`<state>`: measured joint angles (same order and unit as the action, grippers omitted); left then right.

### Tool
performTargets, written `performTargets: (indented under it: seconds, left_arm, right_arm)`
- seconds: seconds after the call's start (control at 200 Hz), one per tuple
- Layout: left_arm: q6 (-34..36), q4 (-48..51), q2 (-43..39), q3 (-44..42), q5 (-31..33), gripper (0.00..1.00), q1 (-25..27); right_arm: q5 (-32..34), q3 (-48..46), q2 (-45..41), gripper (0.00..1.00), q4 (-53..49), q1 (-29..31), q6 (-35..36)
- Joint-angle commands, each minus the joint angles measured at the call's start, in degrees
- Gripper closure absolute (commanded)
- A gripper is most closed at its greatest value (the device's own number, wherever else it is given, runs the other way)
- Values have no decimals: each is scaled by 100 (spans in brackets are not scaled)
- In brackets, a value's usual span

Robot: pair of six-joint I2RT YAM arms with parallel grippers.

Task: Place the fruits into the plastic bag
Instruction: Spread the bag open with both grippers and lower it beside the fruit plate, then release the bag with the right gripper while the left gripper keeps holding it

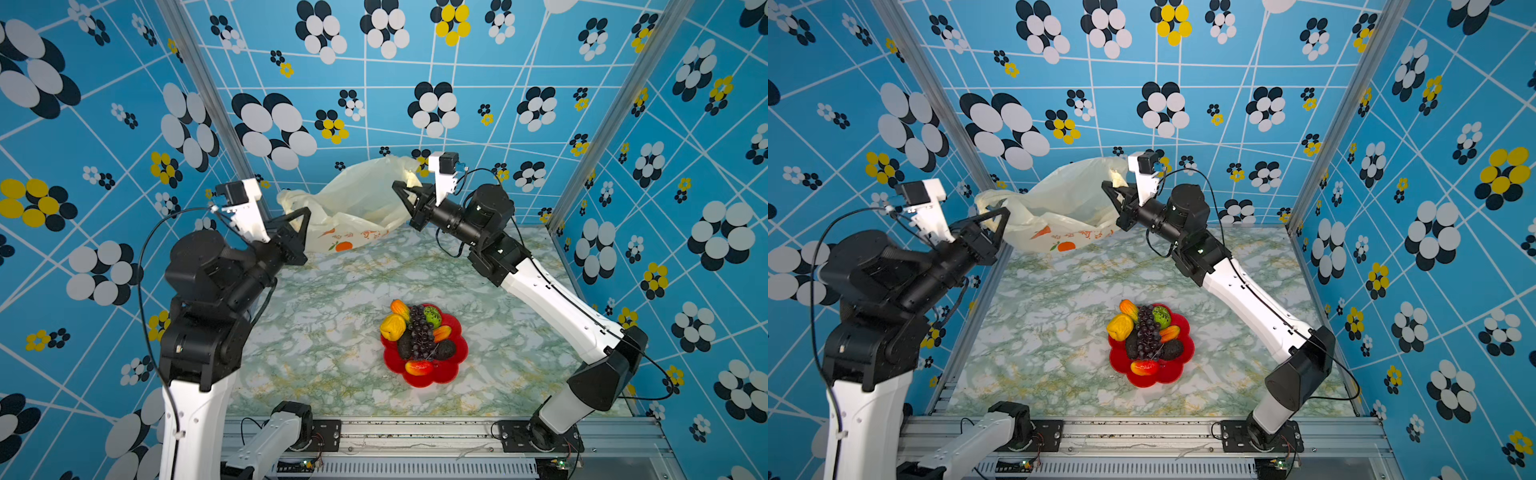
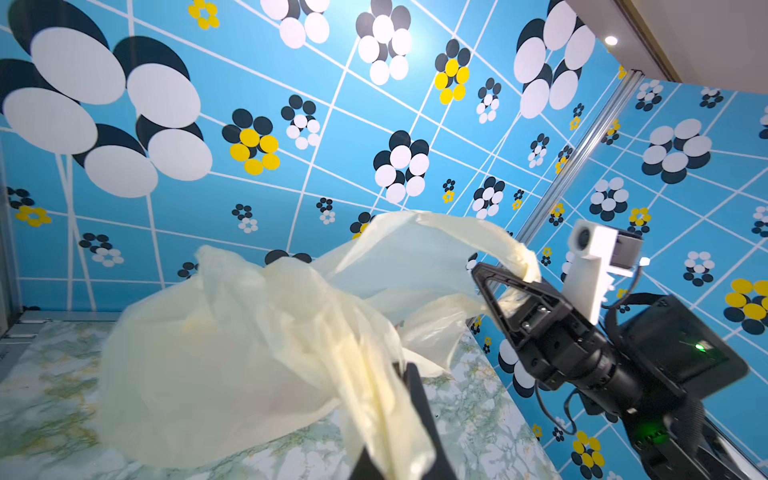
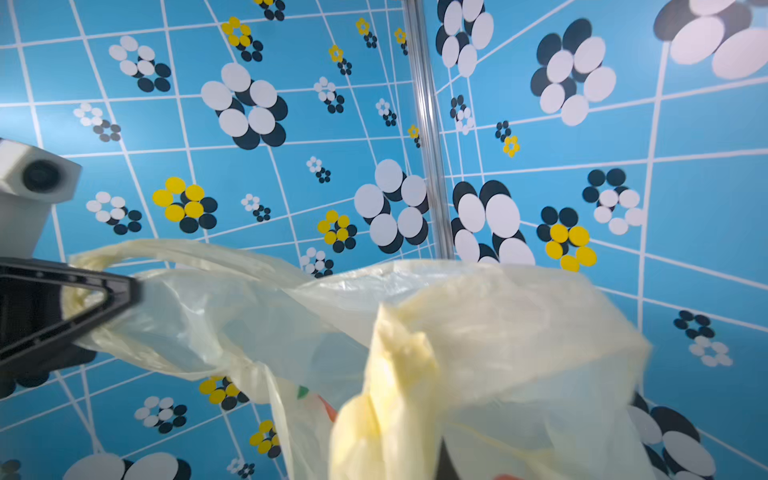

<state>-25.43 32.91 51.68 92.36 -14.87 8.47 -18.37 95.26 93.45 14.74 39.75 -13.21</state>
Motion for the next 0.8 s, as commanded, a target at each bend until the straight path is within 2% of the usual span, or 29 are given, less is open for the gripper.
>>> performTargets:
  seconds: [0.0,0.145,0.24,0.34,0.545,0.715,0.795]
  left_arm:
    - [82,869,-496,-1061,227,100,-22]
    - [-434,940,-1528,-3145,406,100,-31]
    - [-805,807,-1962,-4100,424,100,-34]
    - [-1051,568,-2029,-4526,372,100,-34]
    - [-1240,224,-1818,-4716,234,100,-32]
    - [-1457,-33,-1812,-4774,48,100,-32]
    - [-1512,-73,-1762,-4758,-52,100,-31]
  right_arm:
    - [-64,-942,75,100,-83,-29,-243]
    - [-96,-1473,562,100,-443,-72,-413]
    - [-230,-1429,888,100,-594,-114,-529]
    - [-271,-1440,1063,100,-584,-200,-672]
    - [-391,-1699,972,100,-520,-438,-872]
    - [-519,-2108,516,65,-644,-770,-1037]
    - [-526,-2232,221,40,-927,-925,-996]
